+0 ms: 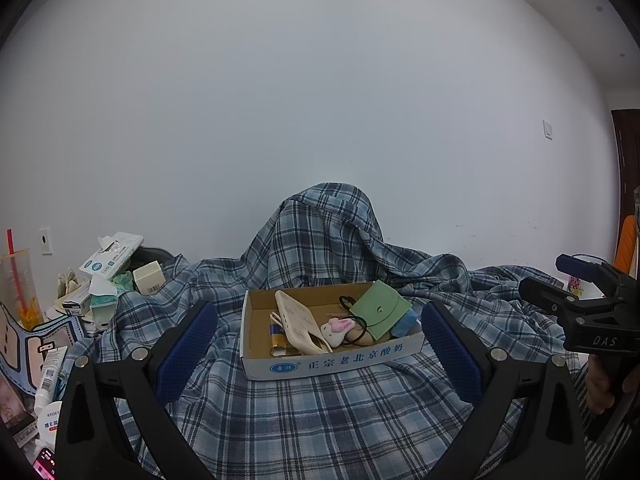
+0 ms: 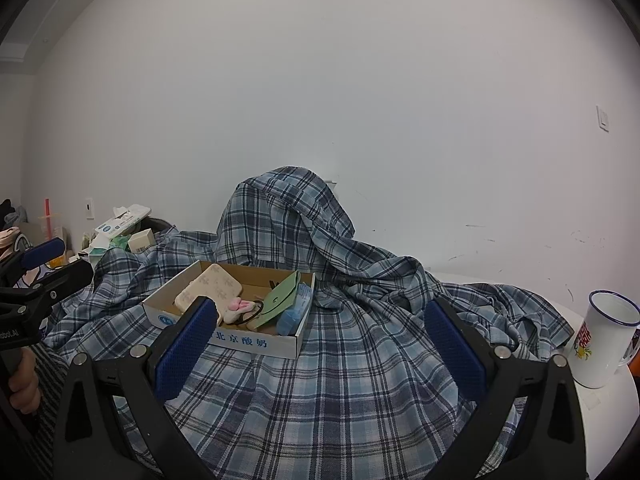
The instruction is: Organize soft objects
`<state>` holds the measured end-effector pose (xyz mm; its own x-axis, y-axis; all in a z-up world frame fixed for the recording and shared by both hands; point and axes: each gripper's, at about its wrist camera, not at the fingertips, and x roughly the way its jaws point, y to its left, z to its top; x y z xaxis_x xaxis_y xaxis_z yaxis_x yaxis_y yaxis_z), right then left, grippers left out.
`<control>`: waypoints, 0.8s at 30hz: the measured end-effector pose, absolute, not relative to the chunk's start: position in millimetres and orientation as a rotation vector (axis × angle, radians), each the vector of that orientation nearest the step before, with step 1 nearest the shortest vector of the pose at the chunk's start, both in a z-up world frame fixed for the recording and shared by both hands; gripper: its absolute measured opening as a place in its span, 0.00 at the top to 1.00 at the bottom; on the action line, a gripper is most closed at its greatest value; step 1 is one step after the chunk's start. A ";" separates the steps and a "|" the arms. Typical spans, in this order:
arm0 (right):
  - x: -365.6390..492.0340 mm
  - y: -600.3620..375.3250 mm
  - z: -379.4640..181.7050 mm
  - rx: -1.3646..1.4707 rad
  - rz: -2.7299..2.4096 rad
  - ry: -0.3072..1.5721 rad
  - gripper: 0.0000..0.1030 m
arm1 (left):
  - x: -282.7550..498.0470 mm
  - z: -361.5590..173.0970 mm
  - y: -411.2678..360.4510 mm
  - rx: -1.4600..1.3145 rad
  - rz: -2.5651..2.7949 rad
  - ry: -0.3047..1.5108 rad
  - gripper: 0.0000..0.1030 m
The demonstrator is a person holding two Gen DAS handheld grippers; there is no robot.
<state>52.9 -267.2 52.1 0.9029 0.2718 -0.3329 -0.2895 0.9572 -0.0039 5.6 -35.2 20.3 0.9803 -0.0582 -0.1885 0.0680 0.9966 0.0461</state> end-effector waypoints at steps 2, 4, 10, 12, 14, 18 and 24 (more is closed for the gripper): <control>52.9 -267.2 52.2 -0.053 0.290 0.336 0.00 | 5.5 20.3 -35.0 0.052 -0.064 0.188 0.00; 53.1 -267.1 52.2 -0.054 0.290 0.336 0.00 | 5.8 20.2 -35.3 0.053 -0.063 0.188 0.00; 52.9 -267.2 52.6 -0.054 0.290 0.337 0.00 | 5.9 20.0 -35.5 0.052 -0.063 0.189 0.00; 53.1 -267.4 52.7 -0.053 0.291 0.336 0.00 | 5.6 20.1 -35.4 0.053 -0.063 0.189 0.00; 53.2 -267.5 52.6 -0.053 0.291 0.335 0.00 | 5.6 20.1 -35.3 0.053 -0.063 0.188 0.00; 53.3 -268.1 51.6 -0.054 0.290 0.338 0.00 | 5.7 20.1 -35.5 0.054 -0.064 0.190 0.00; 53.7 -268.3 51.4 -0.054 0.289 0.339 0.00 | 5.7 20.2 -35.7 0.053 -0.063 0.189 0.00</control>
